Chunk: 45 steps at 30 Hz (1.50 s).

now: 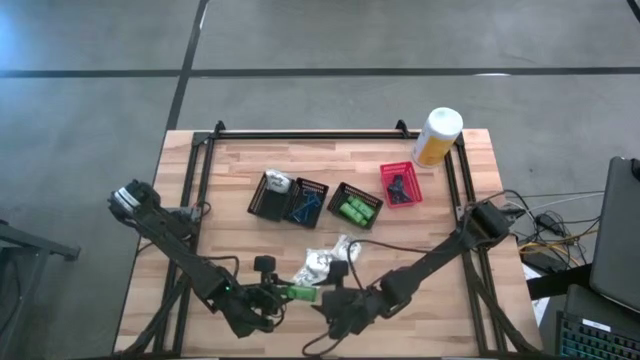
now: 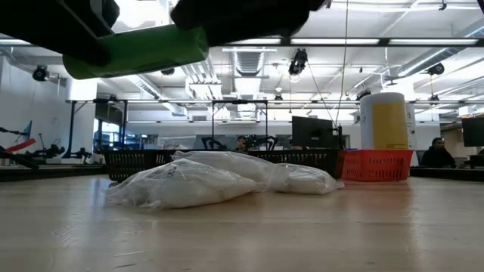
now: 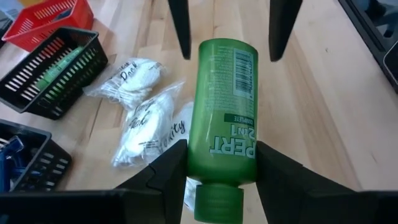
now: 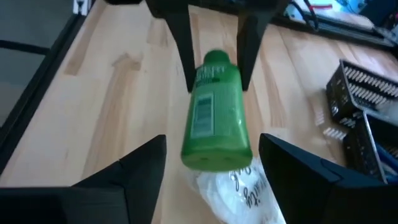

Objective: Pick & Place Travel size toiletries
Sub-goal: Put the green shampoo into the right black bin

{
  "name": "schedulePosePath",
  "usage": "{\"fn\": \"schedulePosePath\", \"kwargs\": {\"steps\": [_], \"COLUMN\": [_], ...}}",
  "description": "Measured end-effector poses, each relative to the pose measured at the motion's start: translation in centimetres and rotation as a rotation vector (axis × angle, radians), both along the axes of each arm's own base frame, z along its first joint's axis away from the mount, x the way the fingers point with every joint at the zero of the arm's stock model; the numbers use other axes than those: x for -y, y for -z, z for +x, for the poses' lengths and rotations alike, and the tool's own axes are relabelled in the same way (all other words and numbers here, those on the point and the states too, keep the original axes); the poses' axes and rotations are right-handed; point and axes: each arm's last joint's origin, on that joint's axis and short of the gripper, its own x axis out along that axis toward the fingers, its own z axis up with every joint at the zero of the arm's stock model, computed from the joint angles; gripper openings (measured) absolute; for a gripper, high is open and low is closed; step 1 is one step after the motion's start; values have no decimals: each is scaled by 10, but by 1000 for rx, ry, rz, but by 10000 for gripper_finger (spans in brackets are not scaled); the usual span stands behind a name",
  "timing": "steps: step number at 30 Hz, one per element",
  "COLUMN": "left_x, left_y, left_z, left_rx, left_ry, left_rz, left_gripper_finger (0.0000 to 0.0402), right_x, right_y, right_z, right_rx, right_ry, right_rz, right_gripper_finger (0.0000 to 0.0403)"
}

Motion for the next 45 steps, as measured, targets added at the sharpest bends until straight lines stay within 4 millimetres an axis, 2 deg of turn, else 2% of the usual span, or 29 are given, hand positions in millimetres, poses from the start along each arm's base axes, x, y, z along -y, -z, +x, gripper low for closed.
{"fn": "schedulePosePath", "kwargs": {"steps": [10, 19, 24, 45], "left_x": [1, 1, 1, 0], "left_y": [-1, -2, -2, -2], "left_z": [1, 2, 3, 4], "left_rx": [7, 12, 13, 20], "left_ry": [0, 10, 11, 6], "left_rz": [-12, -35, -35, -43], "left_gripper_finger": [162, 162, 162, 163], "right_x": [-2, -5, -5, -5], "right_y": [-4, 9, 7, 8], "right_z": [3, 8, 10, 10], "right_rx": [12, -4, 9, 13], "right_ry": [-8, -38, -25, -5], "right_rz": [-1, -64, -73, -51], "right_gripper_finger": [233, 245, 248, 171]}}
